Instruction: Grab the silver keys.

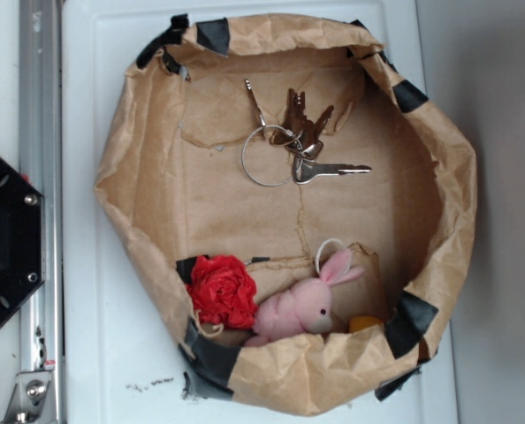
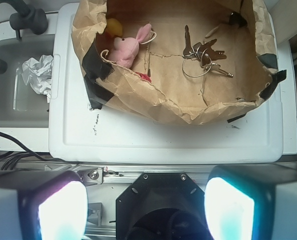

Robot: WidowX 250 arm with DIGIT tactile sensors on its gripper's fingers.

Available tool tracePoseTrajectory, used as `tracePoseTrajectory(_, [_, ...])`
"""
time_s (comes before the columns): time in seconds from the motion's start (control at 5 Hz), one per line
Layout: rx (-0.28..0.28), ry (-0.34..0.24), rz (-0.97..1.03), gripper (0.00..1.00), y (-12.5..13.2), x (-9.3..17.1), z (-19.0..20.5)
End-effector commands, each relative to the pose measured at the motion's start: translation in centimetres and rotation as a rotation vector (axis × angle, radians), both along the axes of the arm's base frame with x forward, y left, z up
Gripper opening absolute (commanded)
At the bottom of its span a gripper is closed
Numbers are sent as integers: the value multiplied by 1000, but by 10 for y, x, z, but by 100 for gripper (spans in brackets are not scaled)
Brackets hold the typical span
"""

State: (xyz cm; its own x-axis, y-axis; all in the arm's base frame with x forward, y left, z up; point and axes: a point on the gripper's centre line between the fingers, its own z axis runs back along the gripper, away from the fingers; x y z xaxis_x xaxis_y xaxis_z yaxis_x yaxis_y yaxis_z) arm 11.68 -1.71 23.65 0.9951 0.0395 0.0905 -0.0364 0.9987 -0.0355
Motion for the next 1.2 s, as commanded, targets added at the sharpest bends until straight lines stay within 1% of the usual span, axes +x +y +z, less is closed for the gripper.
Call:
tracePoseTrajectory(0.0, [0,0,0,100,0,0,0])
tracePoseTrajectory(0.2, [9,28,118,100,3,23,-7])
tracePoseTrajectory(0.4, [17,46,200,100,11,36,-18])
tracePoseTrajectory(0.6, [31,43,224,100,32,59,-45])
tracePoseTrajectory(0.8, [63,30,220,100,48,94,-64])
tracePoseTrajectory(1.0, [85,-67,39,100,58,140,-73])
